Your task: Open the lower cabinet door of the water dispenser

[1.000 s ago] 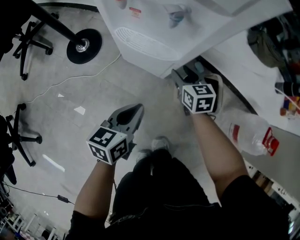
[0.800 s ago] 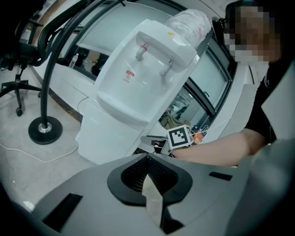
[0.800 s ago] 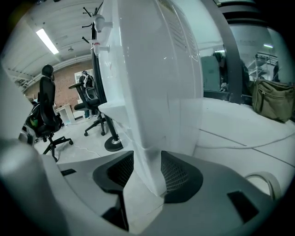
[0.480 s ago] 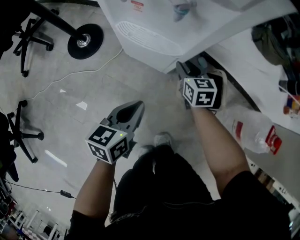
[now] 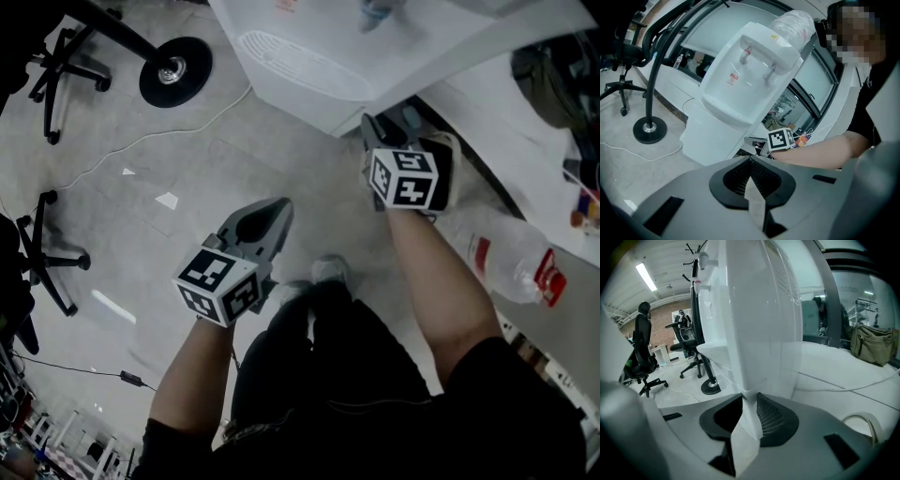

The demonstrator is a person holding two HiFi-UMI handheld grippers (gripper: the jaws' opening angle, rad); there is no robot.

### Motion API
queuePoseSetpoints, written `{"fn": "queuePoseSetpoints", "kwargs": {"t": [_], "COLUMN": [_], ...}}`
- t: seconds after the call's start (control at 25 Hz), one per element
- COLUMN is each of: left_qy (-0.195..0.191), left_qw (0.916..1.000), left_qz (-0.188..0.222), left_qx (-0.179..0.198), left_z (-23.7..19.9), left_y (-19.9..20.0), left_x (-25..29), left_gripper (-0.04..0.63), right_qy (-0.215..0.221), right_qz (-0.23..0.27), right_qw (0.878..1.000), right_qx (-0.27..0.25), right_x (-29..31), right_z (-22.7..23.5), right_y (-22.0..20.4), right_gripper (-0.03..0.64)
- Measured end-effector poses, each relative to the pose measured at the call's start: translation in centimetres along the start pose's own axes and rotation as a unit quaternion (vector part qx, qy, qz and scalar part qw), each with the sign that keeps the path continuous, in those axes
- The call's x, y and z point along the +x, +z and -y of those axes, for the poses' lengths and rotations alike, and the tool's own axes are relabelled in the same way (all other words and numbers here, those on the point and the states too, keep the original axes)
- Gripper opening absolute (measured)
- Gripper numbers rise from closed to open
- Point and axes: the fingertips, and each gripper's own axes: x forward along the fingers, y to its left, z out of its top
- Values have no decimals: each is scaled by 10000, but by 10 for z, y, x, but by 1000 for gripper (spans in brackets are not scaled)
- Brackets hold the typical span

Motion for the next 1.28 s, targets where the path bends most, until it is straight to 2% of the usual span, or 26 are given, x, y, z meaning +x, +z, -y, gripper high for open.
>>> {"fn": "queuePoseSetpoints", "kwargs": {"t": [0.76, 1.28], "left_qy": [131, 308], "left_qw": [9998, 9984], "left_qz": [8, 74], "left_qx": [-180, -462], "left_z": [4, 19], "left_y": [-10, -6], "left_x": [-6, -27], "left_gripper": [-1, 0], "right_qy": [8, 375], "right_qz": [-44, -364], "right_qw": [10000, 9986], "right_qx": [-70, 78], "right_x": [-7, -22], "right_z": [-8, -36], "right_y": [-5, -21], "right_gripper": [94, 92]}}
